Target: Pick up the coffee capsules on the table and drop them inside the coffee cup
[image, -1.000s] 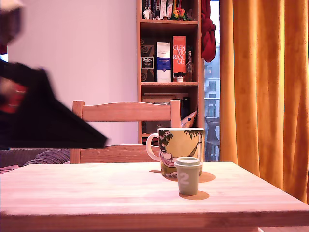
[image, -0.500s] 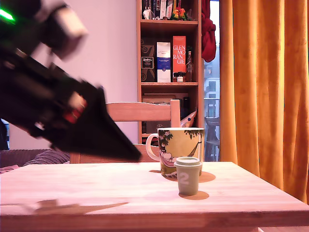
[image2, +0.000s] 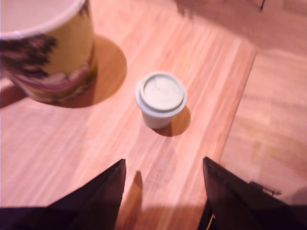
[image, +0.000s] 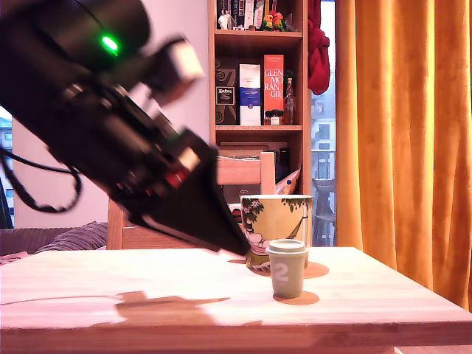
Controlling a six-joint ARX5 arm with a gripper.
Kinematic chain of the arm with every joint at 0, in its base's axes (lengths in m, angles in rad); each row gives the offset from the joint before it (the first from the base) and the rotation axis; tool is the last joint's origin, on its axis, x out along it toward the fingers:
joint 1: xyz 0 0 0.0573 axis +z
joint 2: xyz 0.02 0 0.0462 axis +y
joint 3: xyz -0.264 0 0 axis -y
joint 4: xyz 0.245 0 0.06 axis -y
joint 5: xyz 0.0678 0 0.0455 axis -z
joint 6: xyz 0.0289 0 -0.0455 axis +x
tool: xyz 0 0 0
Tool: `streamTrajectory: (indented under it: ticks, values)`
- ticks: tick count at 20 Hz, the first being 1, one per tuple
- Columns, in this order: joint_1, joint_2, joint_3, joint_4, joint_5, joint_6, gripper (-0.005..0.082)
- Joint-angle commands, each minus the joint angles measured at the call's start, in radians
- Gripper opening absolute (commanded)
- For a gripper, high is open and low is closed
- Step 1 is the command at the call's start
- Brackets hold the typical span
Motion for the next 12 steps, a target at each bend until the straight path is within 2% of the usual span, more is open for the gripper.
streamTrajectory:
  ticks: [1,12]
  values:
    - [-0.018,0.042,0.029,0.003,0.004,0.018,0.0466]
    - [-0.055,0.172,0.122,0.051,0.004,0.013,0.0465]
